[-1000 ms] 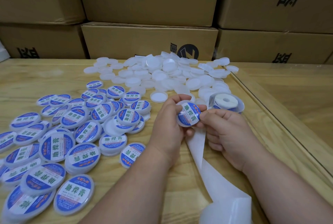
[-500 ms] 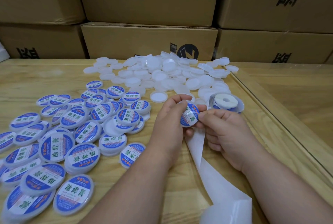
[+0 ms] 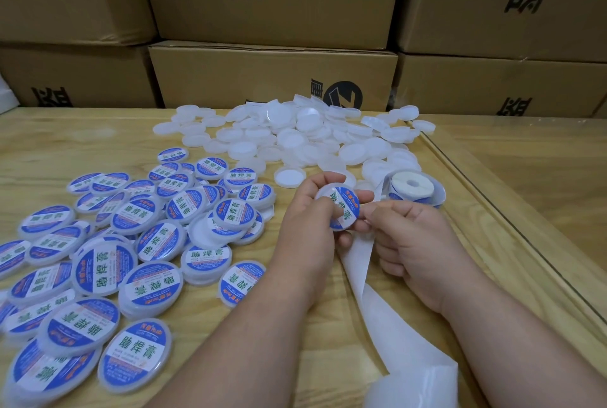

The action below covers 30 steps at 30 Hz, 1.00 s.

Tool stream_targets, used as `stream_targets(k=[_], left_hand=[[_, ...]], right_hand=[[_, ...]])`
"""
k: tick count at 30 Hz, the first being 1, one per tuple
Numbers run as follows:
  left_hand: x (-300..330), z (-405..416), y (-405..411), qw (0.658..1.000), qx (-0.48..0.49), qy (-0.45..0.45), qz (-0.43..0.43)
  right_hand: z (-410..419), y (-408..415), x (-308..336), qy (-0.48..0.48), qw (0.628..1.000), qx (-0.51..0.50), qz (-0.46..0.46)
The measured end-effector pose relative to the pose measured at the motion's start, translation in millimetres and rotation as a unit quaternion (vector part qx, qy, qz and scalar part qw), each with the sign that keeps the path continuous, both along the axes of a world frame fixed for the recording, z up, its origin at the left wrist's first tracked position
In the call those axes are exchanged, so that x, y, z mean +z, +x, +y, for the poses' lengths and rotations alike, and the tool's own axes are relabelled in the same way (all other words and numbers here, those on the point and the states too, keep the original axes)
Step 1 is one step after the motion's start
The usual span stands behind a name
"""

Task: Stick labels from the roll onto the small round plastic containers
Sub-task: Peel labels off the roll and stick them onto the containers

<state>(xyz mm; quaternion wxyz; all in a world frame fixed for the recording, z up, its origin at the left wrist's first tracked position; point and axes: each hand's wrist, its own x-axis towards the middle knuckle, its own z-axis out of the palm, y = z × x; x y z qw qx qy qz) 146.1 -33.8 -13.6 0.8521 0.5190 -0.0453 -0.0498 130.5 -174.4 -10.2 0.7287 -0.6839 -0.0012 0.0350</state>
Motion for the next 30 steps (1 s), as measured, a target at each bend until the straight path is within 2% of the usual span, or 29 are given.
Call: stream_targets(k=[4,9,13,19,22,25,27,30], left_hand=[[0,1,1,0.999,0.030,-0.010,0.018],[-3,3,4,0.997,0.075,-0.009,0.004],[2,5,3,0.995,0.090,-0.017,0.034],[3,7,2,0.993,0.090,0.046,0.056],[0,3,4,0.991,0.119,0.044,0.050],[2,3,7,0.988,0.141,-0.020,0.059],[5,6,8,0.980,0.134,-0.123,0.080],[9,16,12,0.951,0.128,-0.259,0.112]], right_hand=[[0,0,1,0.012,1.000,0.001,-0.003],[-3,1,-1,0.080,0.997,-0.021,0.003],[-3,2,0,0.096,0.995,-0.030,0.002],[-2,1,2,0.092,0.995,-0.036,0.004],[-1,0,3,0.093,0.995,-0.041,0.004],[-2,0,3,0.093,0.995,-0.043,0.003],[-2,0,3,0.092,0.995,-0.042,0.003],[-2,0,3,0.090,0.995,-0.039,0.001]])
